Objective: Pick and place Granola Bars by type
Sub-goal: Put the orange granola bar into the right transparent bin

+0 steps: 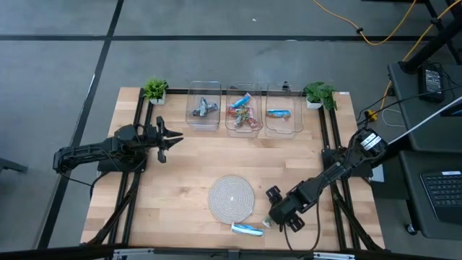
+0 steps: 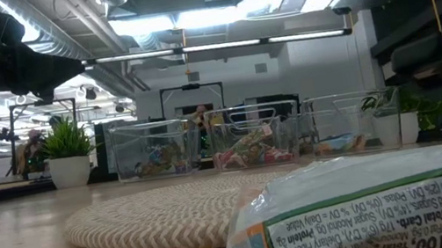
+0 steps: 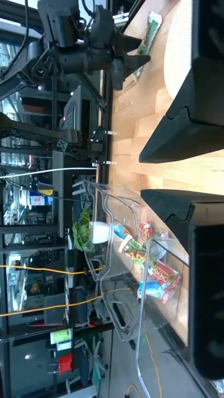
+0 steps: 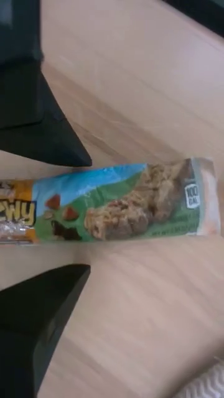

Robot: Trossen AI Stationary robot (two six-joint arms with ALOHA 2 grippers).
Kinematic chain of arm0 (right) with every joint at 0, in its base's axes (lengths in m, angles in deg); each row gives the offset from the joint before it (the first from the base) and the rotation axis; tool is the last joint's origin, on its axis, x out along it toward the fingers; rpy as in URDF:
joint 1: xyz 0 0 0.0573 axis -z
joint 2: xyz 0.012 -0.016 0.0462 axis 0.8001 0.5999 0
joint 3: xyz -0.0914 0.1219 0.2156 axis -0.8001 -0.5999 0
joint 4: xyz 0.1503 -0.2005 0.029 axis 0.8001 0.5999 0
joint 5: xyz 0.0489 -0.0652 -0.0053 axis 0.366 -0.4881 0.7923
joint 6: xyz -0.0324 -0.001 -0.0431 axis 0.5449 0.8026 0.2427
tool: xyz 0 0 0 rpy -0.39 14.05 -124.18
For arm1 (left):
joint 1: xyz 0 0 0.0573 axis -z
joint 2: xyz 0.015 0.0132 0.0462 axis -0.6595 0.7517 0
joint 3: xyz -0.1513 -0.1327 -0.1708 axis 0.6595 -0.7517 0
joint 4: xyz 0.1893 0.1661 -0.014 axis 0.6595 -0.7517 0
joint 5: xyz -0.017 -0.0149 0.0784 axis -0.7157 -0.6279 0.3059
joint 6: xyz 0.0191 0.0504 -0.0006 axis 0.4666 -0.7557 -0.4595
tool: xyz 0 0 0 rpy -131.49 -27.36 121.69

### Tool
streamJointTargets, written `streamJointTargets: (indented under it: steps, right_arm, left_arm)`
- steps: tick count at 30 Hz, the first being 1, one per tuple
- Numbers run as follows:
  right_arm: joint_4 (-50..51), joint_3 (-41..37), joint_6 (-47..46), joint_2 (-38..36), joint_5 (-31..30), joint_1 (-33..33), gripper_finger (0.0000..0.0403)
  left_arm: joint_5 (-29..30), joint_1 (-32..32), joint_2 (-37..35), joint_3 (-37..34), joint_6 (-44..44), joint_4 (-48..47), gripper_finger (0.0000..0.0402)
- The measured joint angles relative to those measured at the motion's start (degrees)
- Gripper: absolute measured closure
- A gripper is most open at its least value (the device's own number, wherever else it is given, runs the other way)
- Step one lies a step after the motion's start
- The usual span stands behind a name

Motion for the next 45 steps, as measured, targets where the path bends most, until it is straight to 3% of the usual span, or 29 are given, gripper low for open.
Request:
streamJointTargets:
  steps: [4,14,17,32,39,45]
  right_arm:
    - [-1.2,-0.8,0.0,-0.2,1.0,0.1,0.0173]
    - [-1.7,-0.9,0.1,-0.1,3.3,2.0,0.0335]
    - [-1.6,-0.7,0.6,-0.2,3.6,2.3,0.0363]
    - [7.0,10.1,3.1,-0.4,3.6,1.6,0.0381]
    - [6.1,10.2,-0.1,-0.4,-4.4,2.6,0.0374]
    - [11.1,10.2,-2.2,-3.3,-9.7,6.3,0.0384]
  left_arm:
    - [0.0,0.0,0.0,0.0,0.0,0.0,0.0329]
    - [0.0,0.0,0.0,0.0,0.0,0.0,0.0329]
    - [0.0,0.0,0.0,0.0,0.0,0.0,0.0329]
    - [0.0,0.0,0.0,0.0,0.0,0.0,0.0329]
    - [0.0,0.0,0.0,0.0,0.0,0.0,0.0329]
    - [0.0,0.0,0.0,0.0,0.0,0.0,0.0329]
